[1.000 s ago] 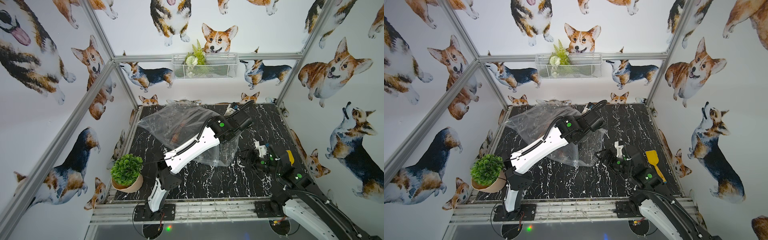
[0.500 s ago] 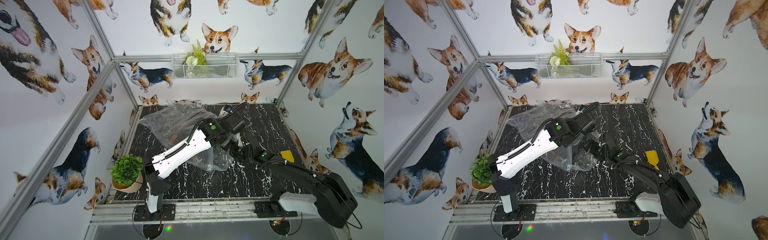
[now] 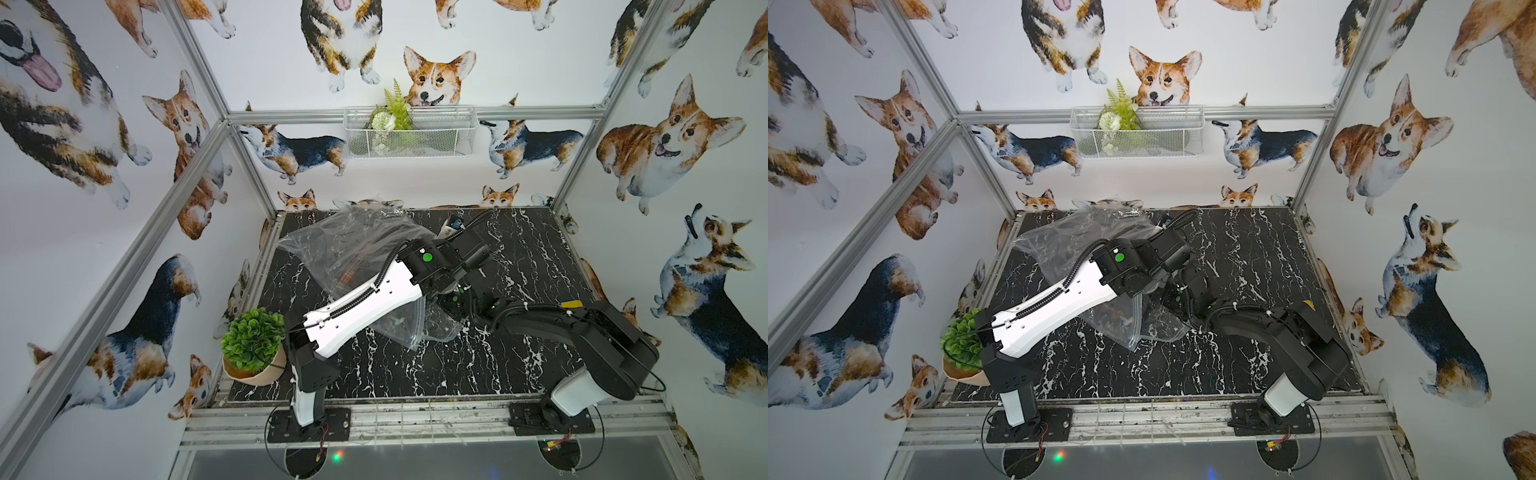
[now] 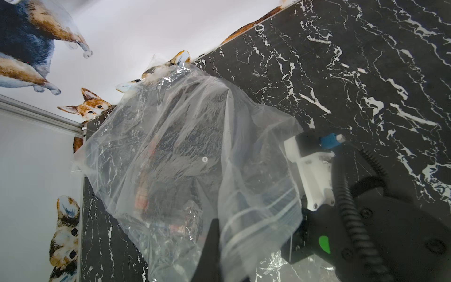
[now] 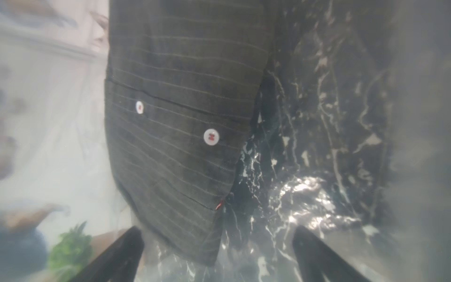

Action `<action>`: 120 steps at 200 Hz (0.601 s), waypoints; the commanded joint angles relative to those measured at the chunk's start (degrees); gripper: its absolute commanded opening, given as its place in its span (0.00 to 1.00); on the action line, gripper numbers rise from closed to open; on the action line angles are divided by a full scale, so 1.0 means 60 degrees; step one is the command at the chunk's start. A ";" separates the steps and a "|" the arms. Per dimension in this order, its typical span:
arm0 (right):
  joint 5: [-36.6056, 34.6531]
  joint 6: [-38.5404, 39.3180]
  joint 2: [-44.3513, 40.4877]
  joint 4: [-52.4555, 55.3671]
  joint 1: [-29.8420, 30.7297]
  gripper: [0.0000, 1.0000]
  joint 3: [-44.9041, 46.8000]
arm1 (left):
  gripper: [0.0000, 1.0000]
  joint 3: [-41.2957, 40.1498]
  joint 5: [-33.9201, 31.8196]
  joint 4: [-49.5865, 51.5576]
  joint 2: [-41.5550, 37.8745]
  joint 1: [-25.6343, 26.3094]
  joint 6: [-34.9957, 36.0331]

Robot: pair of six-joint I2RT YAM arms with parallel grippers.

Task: Take the shirt out of the vacuum bag
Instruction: Take out the shirt from the vacuum bag.

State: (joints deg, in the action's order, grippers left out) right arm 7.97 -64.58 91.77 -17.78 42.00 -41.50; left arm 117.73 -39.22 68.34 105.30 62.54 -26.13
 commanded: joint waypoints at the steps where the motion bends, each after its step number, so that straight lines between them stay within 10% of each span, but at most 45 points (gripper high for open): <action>1: 0.0037 -0.0648 0.0474 -0.0934 0.0024 1.00 -0.0269 | 0.00 -0.0297 -0.0012 -0.0178 -0.0271 -0.0006 -0.0274; 120: -0.0030 -0.0575 0.1974 -0.1228 0.0002 1.00 -0.1624 | 0.00 -0.1449 0.0165 -0.0578 -0.0740 0.0023 -0.0459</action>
State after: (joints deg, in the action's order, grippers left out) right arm 8.19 -64.79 102.59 -22.59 42.00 -50.96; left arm 109.73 -38.13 65.01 101.84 62.59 -27.40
